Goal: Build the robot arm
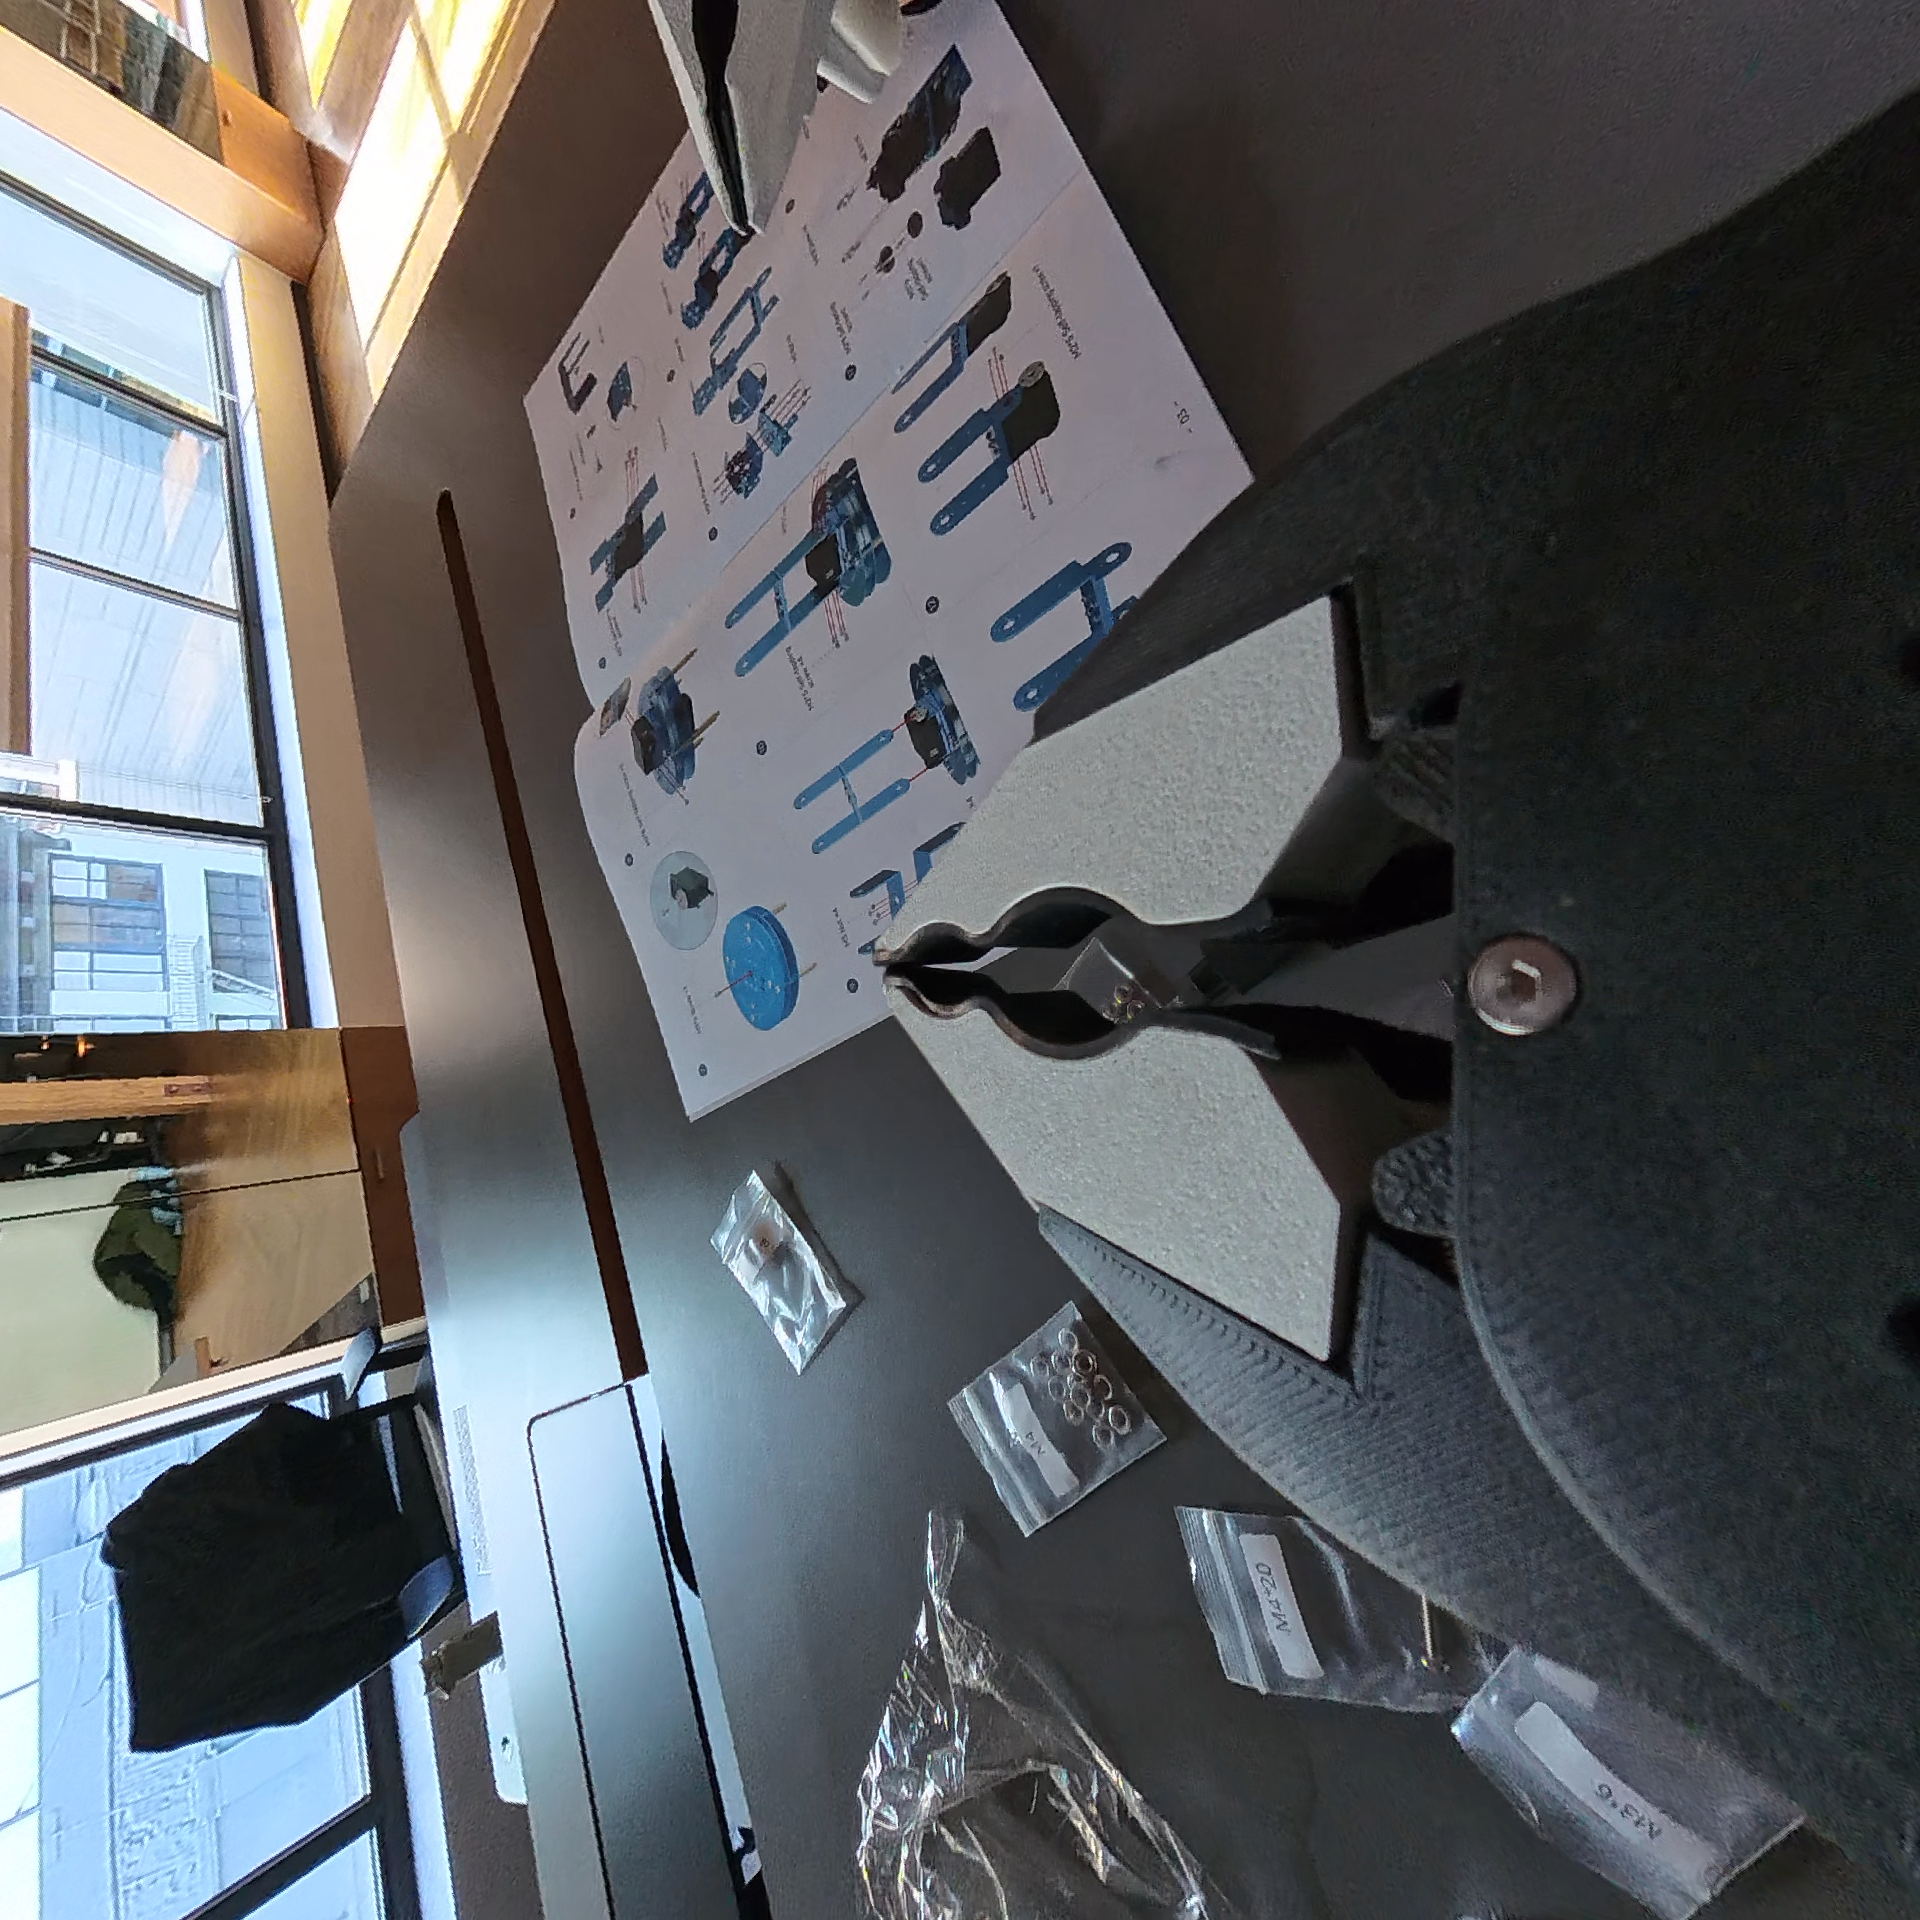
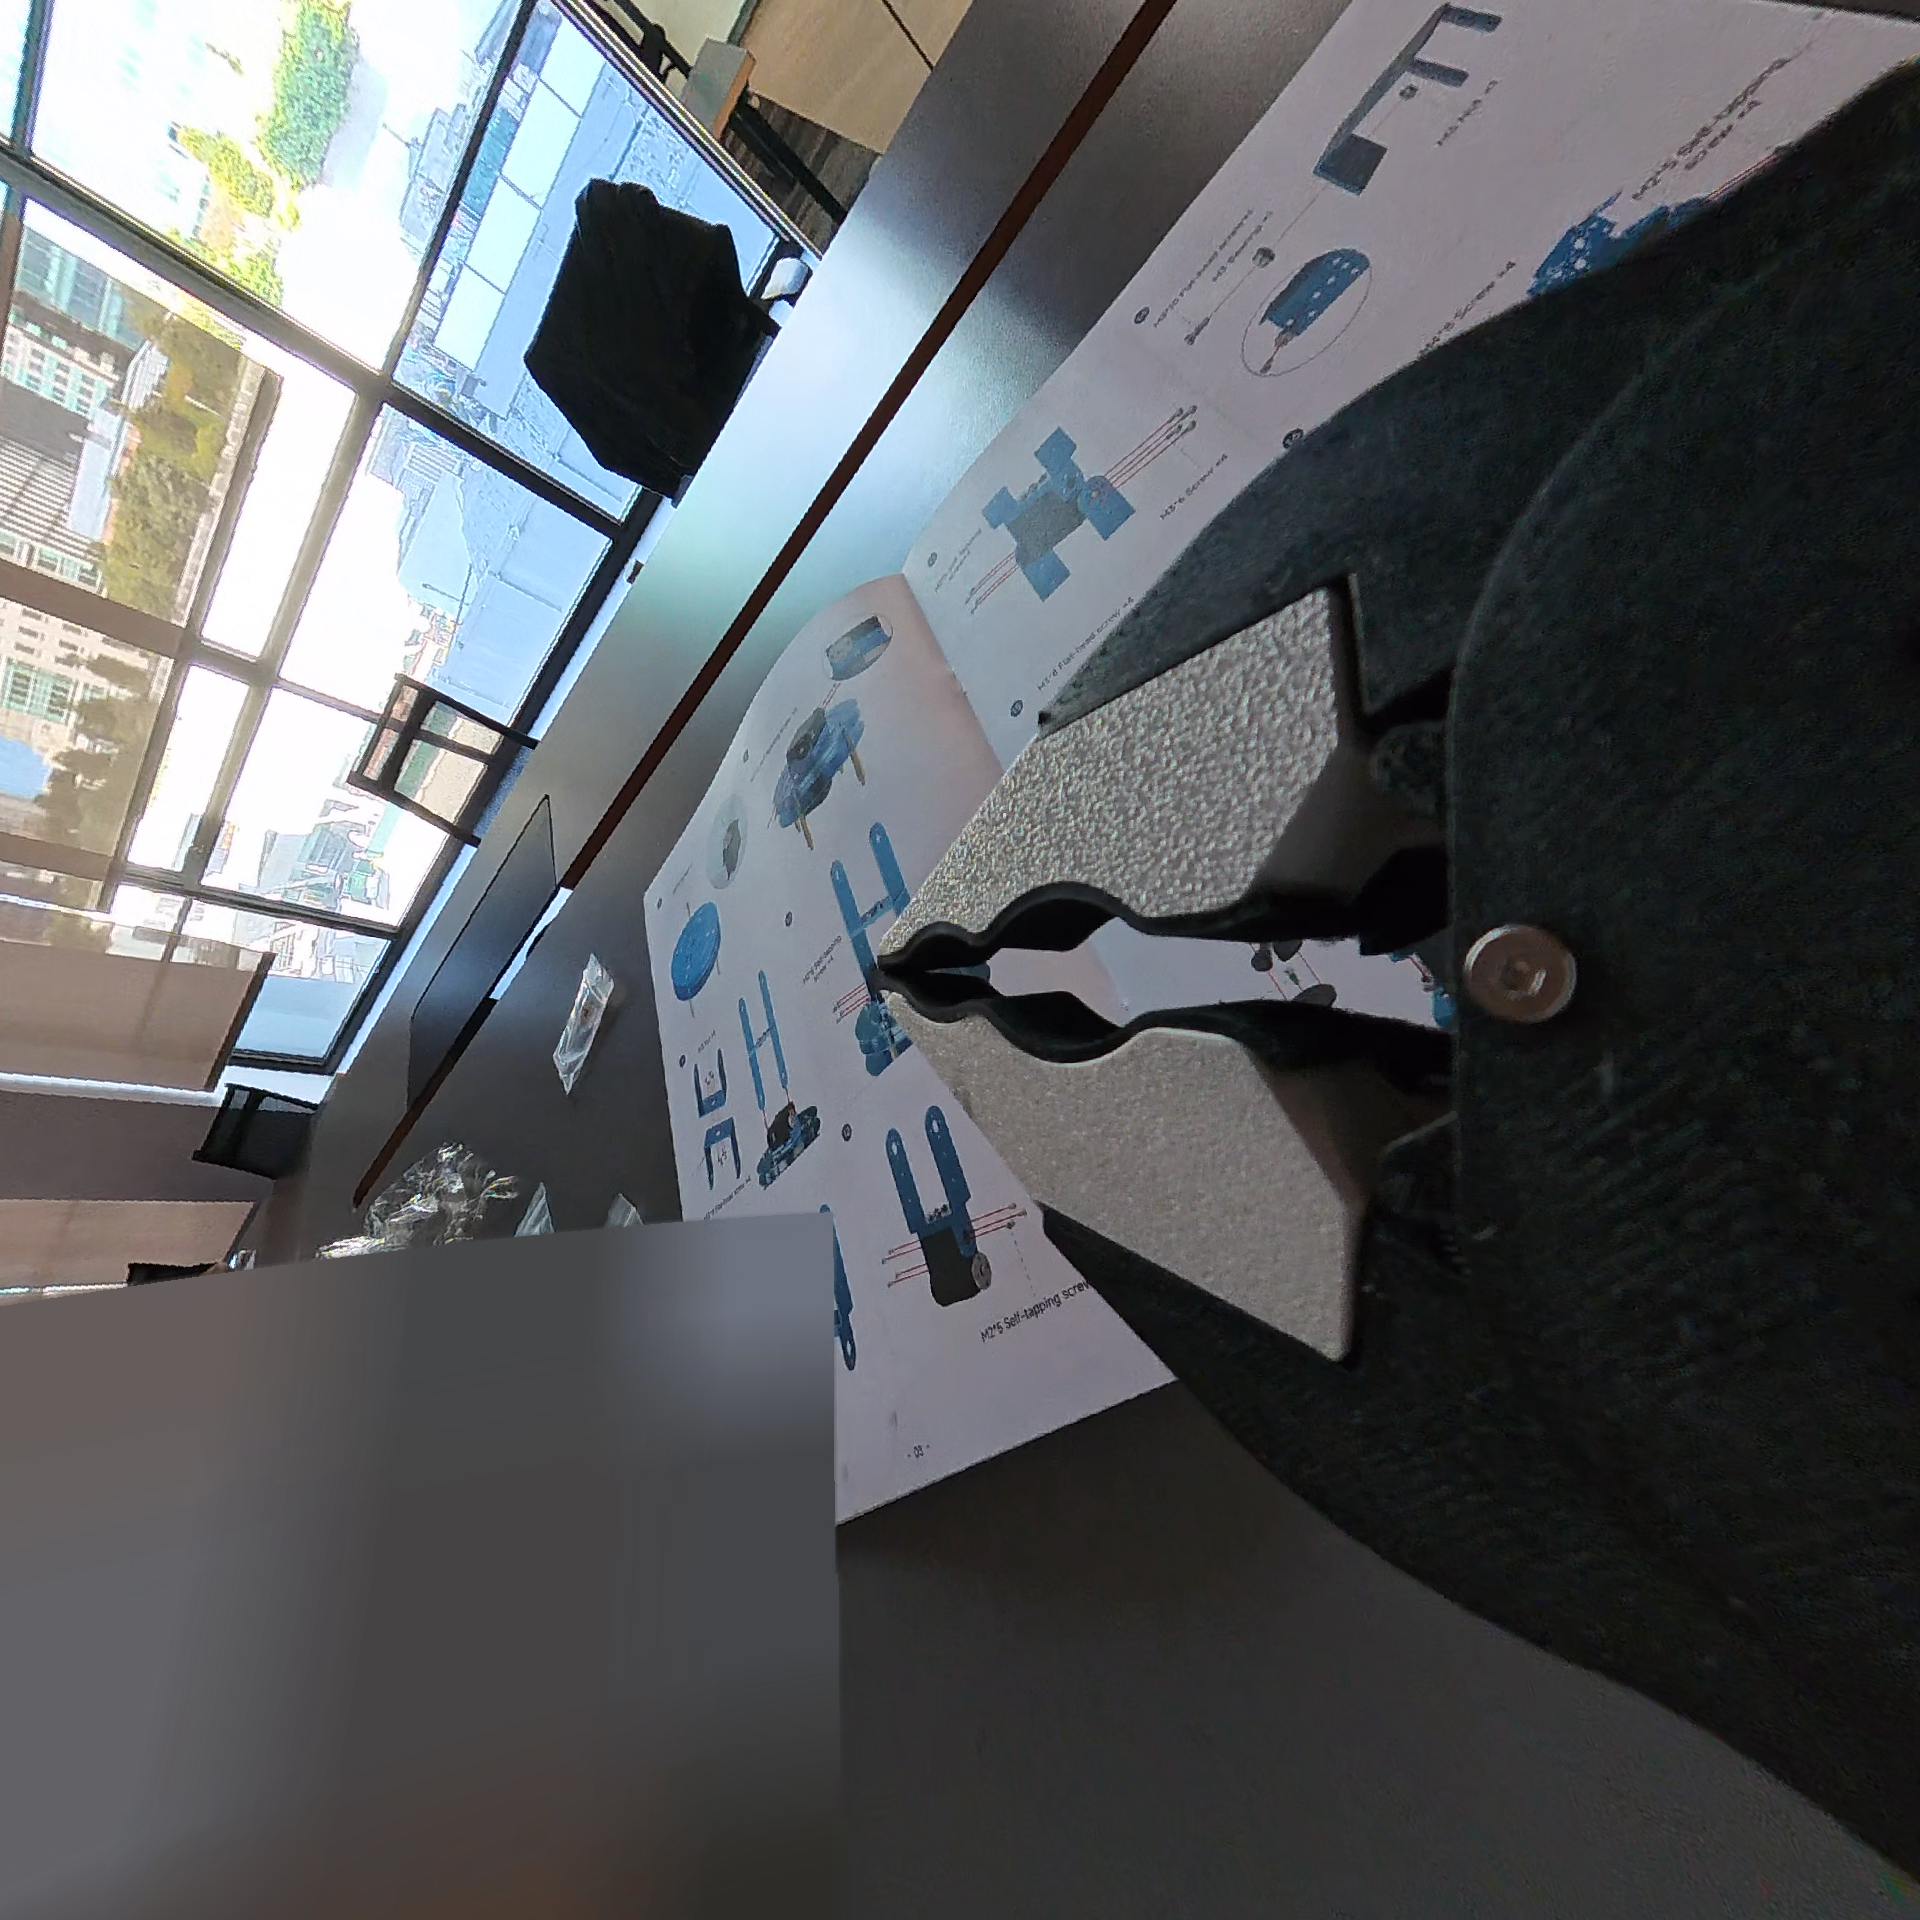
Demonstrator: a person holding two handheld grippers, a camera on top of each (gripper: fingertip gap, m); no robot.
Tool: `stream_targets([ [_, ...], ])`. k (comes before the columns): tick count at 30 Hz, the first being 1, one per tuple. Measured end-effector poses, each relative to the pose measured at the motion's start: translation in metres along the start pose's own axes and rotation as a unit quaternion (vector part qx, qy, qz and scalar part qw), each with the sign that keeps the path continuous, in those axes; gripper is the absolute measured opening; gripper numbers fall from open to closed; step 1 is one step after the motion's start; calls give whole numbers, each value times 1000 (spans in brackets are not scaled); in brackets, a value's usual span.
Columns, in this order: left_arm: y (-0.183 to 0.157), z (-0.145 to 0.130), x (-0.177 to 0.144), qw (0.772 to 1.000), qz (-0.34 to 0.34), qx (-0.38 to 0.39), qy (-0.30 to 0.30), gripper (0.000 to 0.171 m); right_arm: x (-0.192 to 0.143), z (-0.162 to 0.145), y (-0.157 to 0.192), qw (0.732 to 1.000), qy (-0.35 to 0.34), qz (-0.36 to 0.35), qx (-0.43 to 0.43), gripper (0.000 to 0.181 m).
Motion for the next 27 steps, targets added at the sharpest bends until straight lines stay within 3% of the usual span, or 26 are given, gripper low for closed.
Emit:
stream_targets([
  [21, 4, 0, -1, 1000, 5, 4, -6, 0, -3, -6, -7, 1000, 5, -2, 19, 0],
  [27, 3, 0, -1, 1000, -10, -16, 1, 0, 1, -3, -5, 1000, 8, -9, -13, 0],
])
Point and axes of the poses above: each gripper's, where its closed fingertips meet, x out along the fingers, z out of its top, y = z × x across the jaws, the point moved 3 cm from there along -x, back along the fingers, and after that the axes turned 8 degrees about z, right-handed, at the moved point
